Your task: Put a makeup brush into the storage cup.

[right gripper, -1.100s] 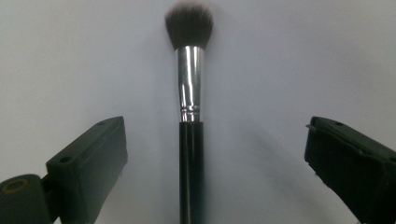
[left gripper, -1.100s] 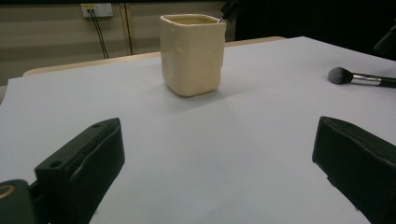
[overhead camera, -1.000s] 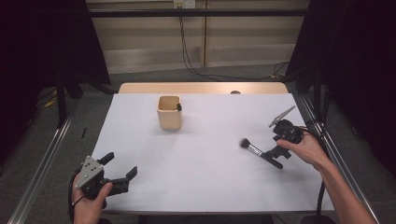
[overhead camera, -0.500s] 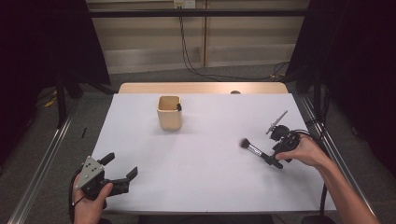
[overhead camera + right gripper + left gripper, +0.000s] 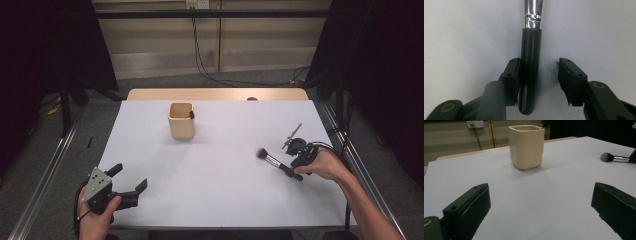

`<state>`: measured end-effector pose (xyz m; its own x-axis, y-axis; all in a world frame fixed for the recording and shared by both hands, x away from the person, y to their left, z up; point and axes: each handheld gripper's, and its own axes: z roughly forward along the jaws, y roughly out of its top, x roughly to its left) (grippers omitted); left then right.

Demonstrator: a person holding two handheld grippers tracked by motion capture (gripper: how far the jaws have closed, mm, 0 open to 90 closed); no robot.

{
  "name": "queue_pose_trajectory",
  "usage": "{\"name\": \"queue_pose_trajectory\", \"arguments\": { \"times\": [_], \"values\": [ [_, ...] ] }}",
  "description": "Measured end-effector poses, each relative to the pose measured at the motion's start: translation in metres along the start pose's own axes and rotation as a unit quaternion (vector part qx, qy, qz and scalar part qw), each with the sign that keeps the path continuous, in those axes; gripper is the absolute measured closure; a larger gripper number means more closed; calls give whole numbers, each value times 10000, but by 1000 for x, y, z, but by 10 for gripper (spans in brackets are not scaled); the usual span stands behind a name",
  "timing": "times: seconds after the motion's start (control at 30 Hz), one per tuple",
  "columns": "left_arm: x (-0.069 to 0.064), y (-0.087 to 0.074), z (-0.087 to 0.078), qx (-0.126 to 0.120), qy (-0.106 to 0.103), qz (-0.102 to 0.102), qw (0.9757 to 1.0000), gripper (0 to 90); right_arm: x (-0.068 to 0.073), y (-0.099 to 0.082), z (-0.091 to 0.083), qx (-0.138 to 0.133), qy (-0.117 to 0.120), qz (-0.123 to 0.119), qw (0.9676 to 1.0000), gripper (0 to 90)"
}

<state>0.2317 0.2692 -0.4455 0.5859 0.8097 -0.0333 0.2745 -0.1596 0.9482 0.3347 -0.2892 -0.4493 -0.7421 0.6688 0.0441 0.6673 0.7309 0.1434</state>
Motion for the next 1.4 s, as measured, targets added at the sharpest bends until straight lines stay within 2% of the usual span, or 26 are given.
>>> {"name": "queue_pose_trajectory", "arguments": {
  "times": [0.2, 0.23, 0.43, 1.03, 1.17, 1.4],
  "values": [
    [1, 0, -1, 12, -1, 25, 10000, 23, 3, 5, 0, 196, -18, -44, 9998, 722],
    [0, 0, -1, 11, 2, 30, 10000, 23, 3, 5, 0, 177, 3, 60, 9998, 752],
    [3, 0, 0, -3, 26, -11, 10000, 23, 1, 0, -1, -8, 80, 179, 9998, 756],
    [5, 0, -1, -22, 67, -42, 10000, 29, -1, -4, -5, -207, 229, 362, 9989, 757],
    [5, 0, -1, -12, 59, -32, 10000, 29, -2, -8, -7, -422, 272, 431, 9978, 757],
    [4, 0, -1, -22, 45, -59, 10000, 29, 1, -14, -12, -815, 211, 552, 9949, 757]
  ]
}}
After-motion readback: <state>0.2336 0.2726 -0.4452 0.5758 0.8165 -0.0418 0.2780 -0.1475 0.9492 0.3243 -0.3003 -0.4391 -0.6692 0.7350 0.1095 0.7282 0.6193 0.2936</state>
